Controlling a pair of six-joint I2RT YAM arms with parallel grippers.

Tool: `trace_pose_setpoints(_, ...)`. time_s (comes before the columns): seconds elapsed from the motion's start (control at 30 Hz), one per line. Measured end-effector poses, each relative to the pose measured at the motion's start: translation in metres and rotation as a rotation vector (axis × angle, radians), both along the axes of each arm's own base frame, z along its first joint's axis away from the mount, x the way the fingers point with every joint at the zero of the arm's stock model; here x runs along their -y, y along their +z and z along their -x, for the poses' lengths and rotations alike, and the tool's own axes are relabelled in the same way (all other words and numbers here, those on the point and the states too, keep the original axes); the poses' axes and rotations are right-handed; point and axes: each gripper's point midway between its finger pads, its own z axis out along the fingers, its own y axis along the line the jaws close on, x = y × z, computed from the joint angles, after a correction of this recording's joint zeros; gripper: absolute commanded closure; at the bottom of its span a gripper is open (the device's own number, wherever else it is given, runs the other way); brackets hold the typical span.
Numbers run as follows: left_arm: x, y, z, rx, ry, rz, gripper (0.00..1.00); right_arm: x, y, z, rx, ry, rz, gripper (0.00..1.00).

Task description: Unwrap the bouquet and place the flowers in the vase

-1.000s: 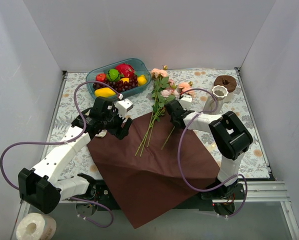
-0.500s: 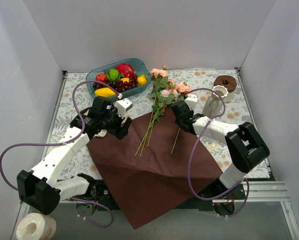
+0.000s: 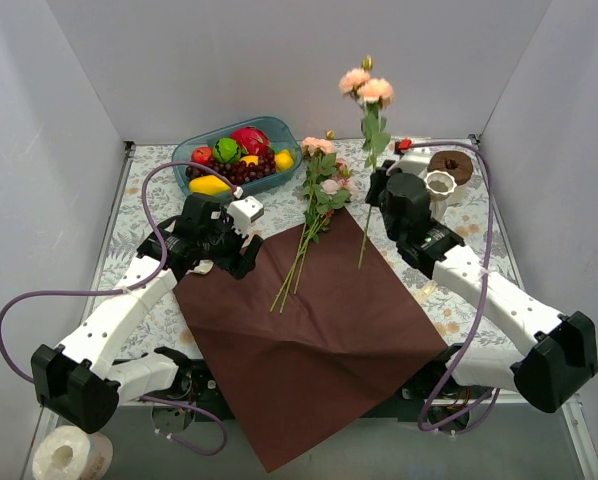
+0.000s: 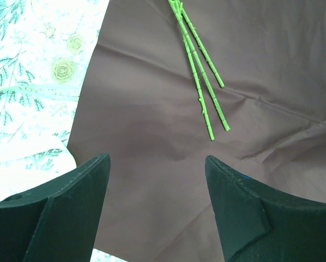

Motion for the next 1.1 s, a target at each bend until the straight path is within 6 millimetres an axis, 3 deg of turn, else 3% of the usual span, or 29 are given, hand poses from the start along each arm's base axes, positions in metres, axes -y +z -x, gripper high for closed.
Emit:
trace_pose_setpoints(0.13,0.000,0.000,0.000,-0.003,-0.003,0.007,0.30,-0.001,0.093,-0.007,0.266,0.042,0.034,0.99)
trace_pose_setpoints(0.3,0.003,0.001,0.001,-0.005,-0.011,0.017,0.30,0.011,0.214,0.000,0.613,0.015,0.155,0.99)
trace_pose_setpoints(0.37,0.003,0.002,0.000,-0.001,-0.011,0.019,0.30,0.023,0.250,0.007,0.734,-0.026,0.207,0.99)
trace_pose_setpoints(0.43,0.003,0.002,0.000,0.000,-0.011,0.019,0.30,0.042,0.275,0.013,0.830,-0.090,0.269,0.99)
trace_pose_setpoints(0.57,0.004,0.003,-0.001,0.004,-0.013,0.024,0.30,0.086,0.288,0.010,0.888,-0.230,0.347,0.99)
trace_pose_setpoints(0.67,0.005,0.004,-0.002,0.008,-0.014,0.027,0.30,0.113,0.282,0.006,0.897,-0.316,0.396,0.99)
trace_pose_setpoints(0.87,0.009,0.018,-0.008,0.043,-0.018,0.047,0.30,0.133,0.255,-0.004,0.875,-0.372,0.468,0.99)
trace_pose_setpoints(1.1,0.014,0.021,-0.010,0.037,-0.031,0.059,0.29,0.151,0.240,-0.012,0.851,-0.396,0.460,0.99)
